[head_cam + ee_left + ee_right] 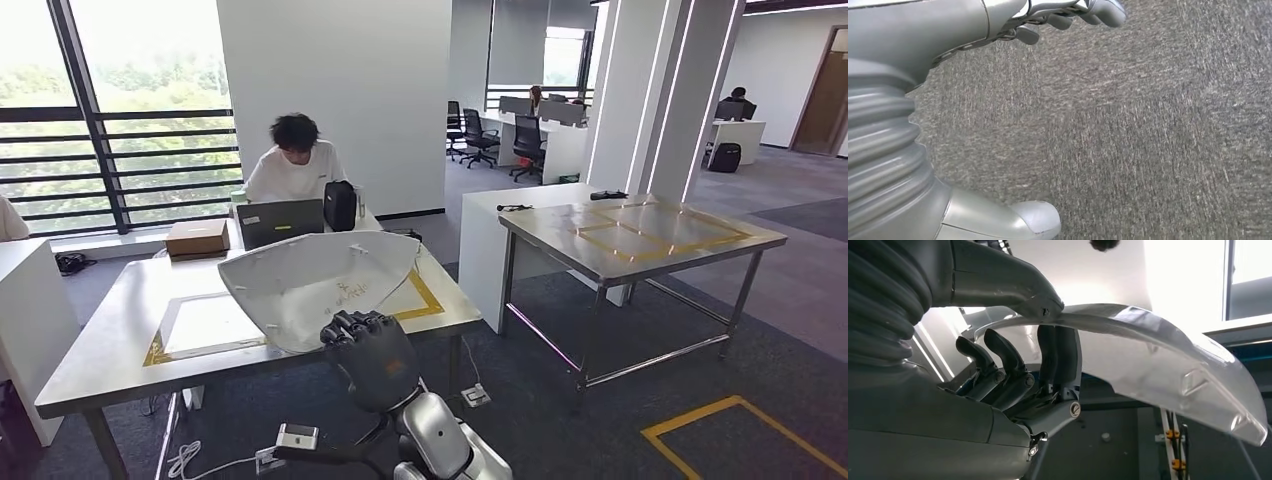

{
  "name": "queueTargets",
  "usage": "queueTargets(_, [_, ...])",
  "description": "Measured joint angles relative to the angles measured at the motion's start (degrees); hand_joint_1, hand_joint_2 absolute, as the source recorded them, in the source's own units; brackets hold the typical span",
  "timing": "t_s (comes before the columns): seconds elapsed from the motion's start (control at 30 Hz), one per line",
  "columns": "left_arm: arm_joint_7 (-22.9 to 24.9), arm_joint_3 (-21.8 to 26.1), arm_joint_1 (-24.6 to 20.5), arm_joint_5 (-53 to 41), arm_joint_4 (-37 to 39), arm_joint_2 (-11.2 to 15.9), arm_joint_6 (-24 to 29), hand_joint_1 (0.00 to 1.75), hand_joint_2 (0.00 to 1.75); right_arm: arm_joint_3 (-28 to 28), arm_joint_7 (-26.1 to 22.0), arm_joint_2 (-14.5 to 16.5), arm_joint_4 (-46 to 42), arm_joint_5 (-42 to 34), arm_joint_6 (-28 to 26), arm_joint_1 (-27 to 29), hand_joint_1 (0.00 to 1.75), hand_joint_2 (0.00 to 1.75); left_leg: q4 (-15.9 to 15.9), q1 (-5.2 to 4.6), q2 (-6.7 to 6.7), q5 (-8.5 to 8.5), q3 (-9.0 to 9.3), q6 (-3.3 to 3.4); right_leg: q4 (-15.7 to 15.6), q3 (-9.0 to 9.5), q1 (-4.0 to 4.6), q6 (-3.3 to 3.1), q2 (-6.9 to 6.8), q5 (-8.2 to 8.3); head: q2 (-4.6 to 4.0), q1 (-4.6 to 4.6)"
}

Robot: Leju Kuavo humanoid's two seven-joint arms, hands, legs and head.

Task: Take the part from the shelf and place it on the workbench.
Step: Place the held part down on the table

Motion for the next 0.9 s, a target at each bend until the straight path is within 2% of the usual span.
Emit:
queueTargets(0.07, [0.0,0.0,0.0,0.0,0.0,0.0,0.0,0.00,1.75,0.0,0.0,0.0,0.0,0.0,0.0,-0.1,1.59,1.75,0.8,0.01,0.10,-0.66,-0.07,-0.65,-0.5,0.64,-0.30,-0.59,0.03,-0.04,0.00,-0.09])
queueTargets(0.1, [0.0,0.0,0.0,0.0,0.0,0.0,0.0,0.00,1.75,0.0,0.0,0.1,0.0,0.0,0.0,-0.1,1.59,1.75,2.7,-0.01,0.13,-1.67,-0.88,-0.95,-0.7,1.07,-0.50,-0.93,0.01,-0.09,0.01,-0.18])
queueTargets(0.13, [-0.1,0.0,0.0,0.0,0.0,0.1,0.0,0.00,1.75,0.0,0.0,0.1,0.0,0.0,0.0,-0.1,1.59,1.75,5.9,0.04,0.15,-3.05,-2.49,-1.19,-0.8,1.41,-0.54,-1.20,-0.02,-0.26,0.01,-0.25])
queueTargets(0.2, [-0.1,0.0,0.0,0.0,0.0,0.1,0.0,0.00,1.75,0.0,0.0,0.1,0.0,0.0,0.0,0.0,1.59,1.75,13.7,0.05,0.16,-5.70,-6.89,-1.58,-0.8,1.88,-0.52,-1.54,-0.03,-0.75,0.01,-0.39])
queueTargets(0.23, [-0.1,0.0,0.1,0.0,0.0,0.2,0.0,0.00,1.75,0.0,0.0,0.1,0.0,0.0,0.1,0.0,1.59,1.75,16.0,0.06,0.16,-5.80,-8.52,-1.67,-0.7,2.11,-0.52,-1.55,0.00,-1.03,0.01,-0.40])
queueTargets(0.27, [-0.1,0.0,0.2,0.0,0.0,0.2,0.0,0.00,1.75,0.0,0.0,0.1,0.0,0.0,0.1,0.1,1.59,1.75,16.0,0.07,0.17,-4.71,-9.05,-1.70,-0.6,2.42,-0.53,-1.48,0.04,-1.36,0.01,-0.43])
queueTargets(0.3, [-0.1,0.0,0.2,0.0,0.0,0.2,0.0,0.00,1.75,0.0,0.0,0.1,0.0,0.0,0.1,0.1,1.59,1.75,13.7,0.10,0.19,-2.66,-8.42,-1.68,-0.5,2.78,-0.58,-1.35,0.08,-1.71,0.01,-0.44])
queueTargets(0.33, [-0.2,0.0,0.2,0.0,0.0,0.2,0.0,0.00,1.75,0.0,-0.1,0.1,0.0,0.0,0.1,0.1,1.59,1.75,9.6,0.12,0.23,-0.05,-6.85,-1.62,-0.3,3.18,-0.61,-1.15,0.10,-2.13,0.00,-0.47])
queueTargets(0.37, [-0.2,0.0,0.1,0.0,0.0,0.2,0.0,0.00,1.75,0.0,-0.1,0.1,0.1,0.0,0.1,0.0,1.59,1.75,5.7,0.06,0.27,1.75,-5.02,-1.55,-0.1,3.49,-0.53,-0.86,0.12,-2.56,0.00,-0.52])
queueTargets(0.4, [-0.2,0.0,0.1,0.0,0.0,0.2,0.0,0.00,1.75,0.0,-0.1,0.1,0.1,0.0,0.1,0.0,1.59,1.75,2.6,0.00,0.27,2.78,-3.64,-1.25,0.0,3.62,-0.44,-0.56,0.16,-2.90,0.00,-0.51])
queueTargets(0.43, [-0.3,0.0,0.0,0.0,0.0,0.2,-0.1,0.00,1.75,0.0,-0.1,0.2,0.1,0.0,0.1,-0.1,1.59,1.75,0.8,-0.07,0.28,3.07,-2.80,-0.91,0.1,3.65,-0.32,-0.25,0.20,-3.15,0.00,-0.46])
queueTargets(0.53, [-0.3,0.0,0.0,0.0,0.1,0.2,-0.2,0.00,1.75,0.0,-0.1,0.1,0.1,-0.1,0.1,-0.3,1.59,1.75,0.3,-0.13,0.18,2.39,-2.51,0.37,0.2,3.72,-0.29,0.60,0.19,-3.66,0.00,-0.25])
queueTargets(0.6, [-0.3,0.0,-0.1,0.0,0.0,0.1,-0.3,0.00,1.75,0.0,0.0,0.1,0.1,-0.2,0.1,-0.6,1.59,1.75,0.1,0.05,0.19,2.15,-2.08,1.12,2.8,2.59,-0.39,1.25,0.09,-5.16,0.00,-0.12])
queueTargets(0.63, [-0.3,0.0,-0.1,0.0,0.0,0.1,-0.3,0.00,1.75,0.0,0.0,0.1,0.1,-0.2,0.1,-0.8,1.59,1.75,0.1,0.13,0.22,2.01,-1.88,1.40,5.9,0.98,-0.46,1.53,0.05,-6.52,0.00,-0.04])
queueTargets(0.7, [-0.4,0.0,-0.1,0.0,0.0,0.1,-0.3,0.00,1.75,0.0,0.0,0.1,0.2,-0.2,0.2,-0.7,1.59,1.75,0.1,0.13,0.24,1.66,-1.64,1.69,13.9,-3.75,-0.54,1.86,0.02,-9.30,0.00,0.01])
queueTargets(0.73, [-0.4,0.0,-0.1,0.0,0.0,0.1,-0.3,0.00,1.75,0.0,0.1,0.0,0.3,-0.2,0.1,-0.6,1.59,1.75,0.1,0.12,0.20,1.45,-1.48,1.74,16.6,-5.70,-0.56,1.88,0.02,-9.61,0.00,0.03])
queueTargets(0.77, [-0.4,0.0,-0.1,0.0,0.0,0.1,-0.4,0.00,1.75,0.0,0.1,-0.1,0.4,-0.2,0.1,-0.4,1.59,1.75,0.2,0.11,0.14,1.23,-1.26,1.72,17.3,-6.69,-0.55,1.81,0.02,-8.82,0.00,0.04])
queueTargets(0.8, [-0.3,0.0,-0.1,0.0,0.0,0.1,-0.4,0.00,1.75,0.0,0.1,-0.2,0.4,-0.3,0.0,-0.3,1.59,1.75,0.2,0.09,0.07,0.97,-0.92,1.65,15.5,-6.44,-0.53,1.62,0.02,-6.84,0.00,0.09])
queueTargets(0.87, [-0.2,0.0,-0.2,-0.1,0.0,0.1,-0.5,0.00,1.75,0.0,0.2,-0.3,0.4,-0.3,-0.1,-0.3,1.59,1.75,0.3,0.01,-0.01,0.38,-0.12,1.34,7.3,-3.36,-0.33,0.93,-0.01,-1.84,0.00,0.14])
queueTargets(0.9, [-0.1,0.0,-0.2,-0.1,0.0,0.0,-0.5,0.00,1.75,0.0,0.3,-0.4,0.4,-0.3,-0.1,-0.3,1.59,1.75,0.3,-0.07,-0.02,0.07,0.14,1.07,3.5,-1.74,-0.16,0.59,-0.04,-0.27,0.00,0.13])
